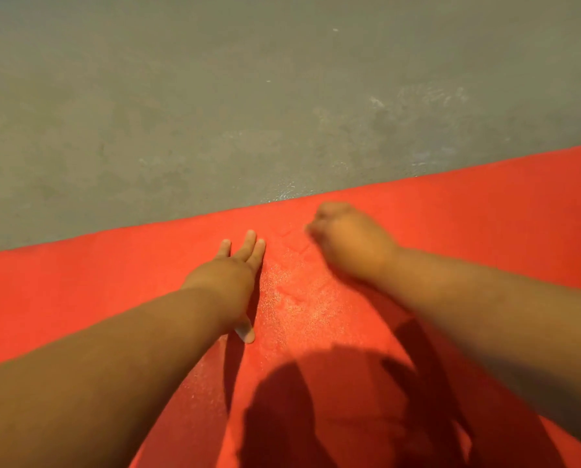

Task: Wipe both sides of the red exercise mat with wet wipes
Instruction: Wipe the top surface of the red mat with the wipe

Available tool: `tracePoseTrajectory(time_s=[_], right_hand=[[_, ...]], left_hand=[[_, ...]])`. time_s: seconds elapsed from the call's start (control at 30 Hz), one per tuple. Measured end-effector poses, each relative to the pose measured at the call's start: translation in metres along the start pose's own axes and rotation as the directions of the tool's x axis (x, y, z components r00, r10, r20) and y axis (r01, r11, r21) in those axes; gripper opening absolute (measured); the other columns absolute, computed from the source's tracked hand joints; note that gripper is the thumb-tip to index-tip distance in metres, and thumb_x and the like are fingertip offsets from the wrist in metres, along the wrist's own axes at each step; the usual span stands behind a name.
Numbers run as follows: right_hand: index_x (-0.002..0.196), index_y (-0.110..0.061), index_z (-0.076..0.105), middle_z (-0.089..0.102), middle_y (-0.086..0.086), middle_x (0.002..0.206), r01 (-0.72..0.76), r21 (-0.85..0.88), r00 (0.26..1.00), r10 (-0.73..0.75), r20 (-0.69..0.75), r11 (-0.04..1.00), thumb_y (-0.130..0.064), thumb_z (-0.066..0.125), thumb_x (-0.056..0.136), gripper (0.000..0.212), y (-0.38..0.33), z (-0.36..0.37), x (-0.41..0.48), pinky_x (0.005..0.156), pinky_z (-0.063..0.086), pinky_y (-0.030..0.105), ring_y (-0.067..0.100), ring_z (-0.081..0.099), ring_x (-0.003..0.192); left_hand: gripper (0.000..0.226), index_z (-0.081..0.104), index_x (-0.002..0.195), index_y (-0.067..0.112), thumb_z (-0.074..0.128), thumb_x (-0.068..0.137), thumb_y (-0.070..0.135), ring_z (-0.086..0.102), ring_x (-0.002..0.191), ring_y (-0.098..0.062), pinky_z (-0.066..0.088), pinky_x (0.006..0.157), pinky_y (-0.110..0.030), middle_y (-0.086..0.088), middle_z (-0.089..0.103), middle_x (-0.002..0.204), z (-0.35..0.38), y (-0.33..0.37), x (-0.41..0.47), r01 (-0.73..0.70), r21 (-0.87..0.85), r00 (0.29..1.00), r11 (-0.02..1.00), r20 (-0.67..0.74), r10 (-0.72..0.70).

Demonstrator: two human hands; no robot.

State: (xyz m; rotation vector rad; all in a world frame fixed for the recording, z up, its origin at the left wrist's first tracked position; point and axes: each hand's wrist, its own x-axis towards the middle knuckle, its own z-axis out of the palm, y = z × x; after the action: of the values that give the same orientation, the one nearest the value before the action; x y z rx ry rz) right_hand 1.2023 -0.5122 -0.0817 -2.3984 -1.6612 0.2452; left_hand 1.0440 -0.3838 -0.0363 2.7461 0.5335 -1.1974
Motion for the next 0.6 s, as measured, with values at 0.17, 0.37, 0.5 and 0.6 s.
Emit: tracePoseTrajectory(time_s=[0.17, 0.37, 0.5, 0.6], right_hand=[[0.099, 0.001, 0.070, 0.065, 0.027, 0.104, -0.725, 0.092, 0.659, 0.726, -0.194, 0.683, -0.001, 0.053, 0.084, 0.022, 0.111, -0.038, -0.026, 0.084, 0.046, 0.039, 0.039, 0.061, 0.097], [0.082, -0.017, 0.067, 0.057, 0.000, 0.086, -0.069, 0.069, 0.996, 0.065, 0.064, 0.995, -0.004, 0.061, 0.076, 0.016, -0.026, 0.004, -0.066, 0.069, 0.046, 0.029, 0.023, 0.057, 0.084], [0.093, -0.015, 0.071, 0.061, 0.008, 0.095, -0.211, 0.049, 0.975, 0.214, -0.058, 0.976, -0.007, 0.058, 0.083, 0.018, 0.028, -0.009, -0.062, 0.078, 0.049, 0.038, 0.032, 0.059, 0.091], [0.100, -0.002, 0.069, 0.062, 0.024, 0.104, -0.705, 0.054, 0.693, 0.703, -0.157, 0.707, -0.003, 0.054, 0.084, 0.021, 0.107, -0.043, -0.069, 0.082, 0.048, 0.042, 0.040, 0.060, 0.096]], left_hand=[[0.145, -0.025, 0.147, 0.010, 0.087, 0.060, 0.042, -0.002, 0.145, -0.041, 0.026, 0.113, -0.041, -0.007, -0.029, 0.155, -0.005, 0.005, 0.002, 0.008, 0.070, 1.000, 0.998, 0.026, -0.010], [0.143, -0.022, 0.148, 0.012, 0.086, 0.060, 0.045, 0.001, 0.145, -0.039, 0.027, 0.112, -0.041, -0.005, -0.028, 0.156, -0.007, 0.004, 0.002, 0.003, 0.068, 1.000, 0.998, 0.025, -0.004], [0.145, -0.023, 0.148, 0.013, 0.085, 0.059, 0.050, 0.002, 0.146, -0.037, 0.029, 0.111, -0.043, -0.004, -0.028, 0.155, -0.005, 0.004, 0.003, 0.015, 0.117, 1.000, 0.993, 0.016, -0.017], [0.144, -0.022, 0.148, 0.012, 0.084, 0.059, 0.051, 0.005, 0.146, -0.036, 0.031, 0.110, -0.045, -0.006, -0.026, 0.156, -0.006, 0.008, 0.004, 0.046, 0.169, 0.999, 0.985, 0.002, -0.047]])
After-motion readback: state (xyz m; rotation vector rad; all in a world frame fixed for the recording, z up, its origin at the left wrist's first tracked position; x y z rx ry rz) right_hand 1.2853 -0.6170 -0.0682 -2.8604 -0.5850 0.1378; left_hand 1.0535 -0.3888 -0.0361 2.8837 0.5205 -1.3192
